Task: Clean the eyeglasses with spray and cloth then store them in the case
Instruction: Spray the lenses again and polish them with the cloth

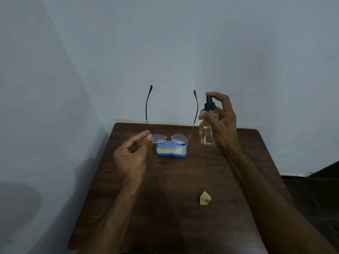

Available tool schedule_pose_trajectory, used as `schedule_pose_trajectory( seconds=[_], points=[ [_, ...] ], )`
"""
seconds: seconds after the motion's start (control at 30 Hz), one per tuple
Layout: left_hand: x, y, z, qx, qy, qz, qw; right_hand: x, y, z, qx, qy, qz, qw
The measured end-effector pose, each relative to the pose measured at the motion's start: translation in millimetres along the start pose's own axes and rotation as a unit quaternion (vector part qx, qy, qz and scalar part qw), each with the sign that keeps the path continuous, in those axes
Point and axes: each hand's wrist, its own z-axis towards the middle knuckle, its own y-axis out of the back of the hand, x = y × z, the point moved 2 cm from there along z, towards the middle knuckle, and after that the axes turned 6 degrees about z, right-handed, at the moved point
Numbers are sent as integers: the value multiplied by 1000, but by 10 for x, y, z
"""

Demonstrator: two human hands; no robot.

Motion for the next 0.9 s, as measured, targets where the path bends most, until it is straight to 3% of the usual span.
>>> schedule_pose_trajectory(
  seconds=[0.17,0.23,0.3,0.47,0.67,0.9],
  points=[
    [12,-69,20,8,-1,-19,1000,-199,165,-237,-36,-9,-30,999],
    [35,-100,28,8,9,-44,999,-415,306,-465,-46,-9,-91,995],
    [78,-118,38,11,16,-57,998,-711,482,-753,-53,-40,-178,982],
    [203,-132,31,19,29,-59,998,-1564,1110,-1507,-130,-113,-245,954],
    [340,-139,0,29,26,-37,999,-2054,1486,-1961,-184,-221,-211,934],
    [398,-177,-53,43,11,-26,999,-2109,1433,-1942,-195,-242,-241,919]
  ],
)
